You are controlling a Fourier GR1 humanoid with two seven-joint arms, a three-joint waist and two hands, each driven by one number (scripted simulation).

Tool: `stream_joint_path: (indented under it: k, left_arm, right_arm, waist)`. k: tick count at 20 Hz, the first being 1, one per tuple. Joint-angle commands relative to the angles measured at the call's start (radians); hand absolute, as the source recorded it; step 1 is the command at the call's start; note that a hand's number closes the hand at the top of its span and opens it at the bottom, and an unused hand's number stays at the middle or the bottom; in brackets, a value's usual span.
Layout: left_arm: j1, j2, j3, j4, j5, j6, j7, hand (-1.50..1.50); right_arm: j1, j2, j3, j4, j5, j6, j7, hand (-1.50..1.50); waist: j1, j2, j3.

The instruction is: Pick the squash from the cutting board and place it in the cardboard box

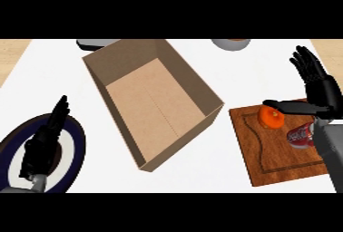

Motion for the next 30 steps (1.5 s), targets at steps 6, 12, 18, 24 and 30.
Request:
stream_joint_path:
  k: [6,12,18,24,30]
  left_arm:
    - [0.034,-0.054,-0.049,-0.037,-0.045,0.035,0.045,0.00]
    - [-0.009,-0.034,-0.022,0.013,-0.029,-0.010,0.041,0.00]
    - [-0.011,-0.053,-0.019,0.028,-0.057,-0.006,0.031,0.00]
    - [0.036,-0.064,0.032,0.043,-0.064,-0.033,-0.023,0.00]
    - [-0.067,-0.097,0.056,0.025,-0.108,-0.046,0.105,0.00]
  right_arm:
    - [-0.017,-0.268,0.130,0.081,0.269,0.105,-0.016,-1.50]
    - [-0.132,-0.418,0.292,0.093,0.415,0.338,0.147,-1.50]
    - [-0.174,-0.353,0.397,0.008,0.492,0.466,0.290,-1.50]
    - [-0.080,-0.275,0.369,-0.173,0.518,0.467,0.502,-1.50]
    - [-0.077,-0.240,0.302,-0.166,0.608,0.498,0.534,-1.50]
  waist:
    - [0.002,-0.010,-0.002]
    - [0.018,-0.004,-0.004]
    - [0.004,-0.008,-0.003]
    - [-0.010,-0.011,-0.002]
    - [-0.007,-0.010,-0.002]
